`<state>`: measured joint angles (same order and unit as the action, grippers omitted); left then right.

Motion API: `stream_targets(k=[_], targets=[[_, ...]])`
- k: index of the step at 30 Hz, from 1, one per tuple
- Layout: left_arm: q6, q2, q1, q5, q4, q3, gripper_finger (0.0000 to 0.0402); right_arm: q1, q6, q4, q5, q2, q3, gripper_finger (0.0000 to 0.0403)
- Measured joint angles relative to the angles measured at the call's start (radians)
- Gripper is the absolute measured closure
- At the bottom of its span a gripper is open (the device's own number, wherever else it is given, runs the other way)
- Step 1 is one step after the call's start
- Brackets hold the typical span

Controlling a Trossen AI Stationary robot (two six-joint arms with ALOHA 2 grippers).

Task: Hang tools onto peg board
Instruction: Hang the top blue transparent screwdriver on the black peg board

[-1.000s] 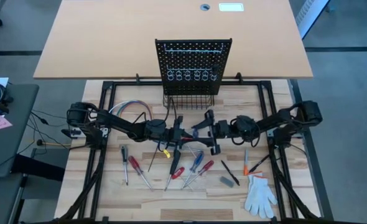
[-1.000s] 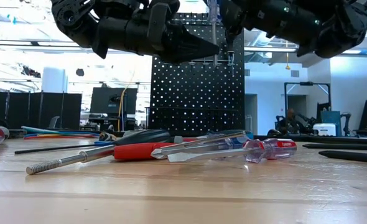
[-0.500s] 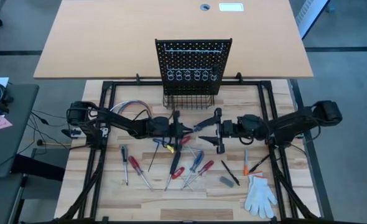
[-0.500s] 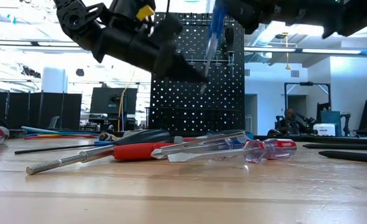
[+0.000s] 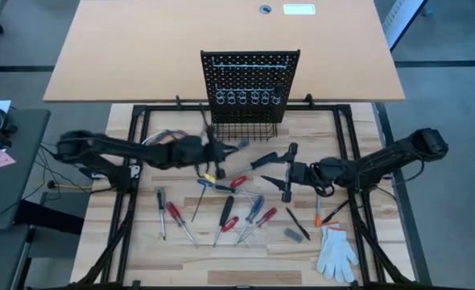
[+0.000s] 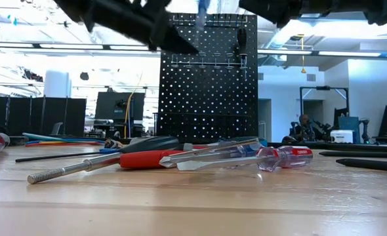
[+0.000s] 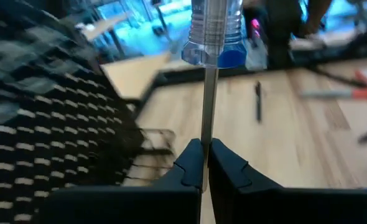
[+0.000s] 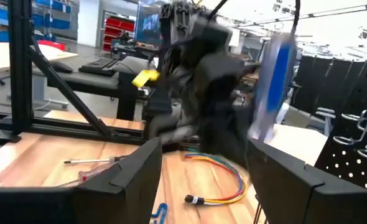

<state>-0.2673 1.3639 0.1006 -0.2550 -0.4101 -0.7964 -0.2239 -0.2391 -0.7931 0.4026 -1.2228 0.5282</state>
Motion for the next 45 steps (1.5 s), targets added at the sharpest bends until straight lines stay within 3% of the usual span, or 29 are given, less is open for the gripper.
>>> stream_targets(k=[4, 8, 15, 20, 24, 29, 45], targets=[[-0.001, -0.108, 0.075, 0.052, 0.030, -0.023, 0.0401, 0.015, 0.003, -0.014, 0.000, -0.023, 0.000, 0.0166], [0.008, -0.150, 0.162, 0.110, 0.205, -0.146, 0.0401, 0.036, 0.031, -0.032, 0.000, -0.042, 0.000, 0.0166], [0.011, -0.116, 0.310, 0.239, 0.402, -0.390, 0.0401, 0.057, 0.063, -0.029, 0.000, -0.042, 0.000, 0.0166], [0.072, -0.066, 0.433, 0.333, 0.429, -0.481, 0.0401, 0.055, 0.066, -0.012, 0.000, -0.042, 0.000, 0.0166], [0.127, -0.014, 0.525, 0.411, 0.437, -0.507, 0.0401, 0.054, 0.066, -0.007, 0.000, -0.042, 0.000, 0.0166], [0.149, 0.048, 0.584, 0.436, 0.437, -0.515, 0.0401, 0.054, 0.066, 0.001, 0.000, -0.042, 0.000, 0.0166], [0.182, 0.075, 0.598, 0.437, 0.422, -0.517, 0.0401, 0.054, 0.074, 0.028, 0.000, -0.042, 0.000, 0.0165]])
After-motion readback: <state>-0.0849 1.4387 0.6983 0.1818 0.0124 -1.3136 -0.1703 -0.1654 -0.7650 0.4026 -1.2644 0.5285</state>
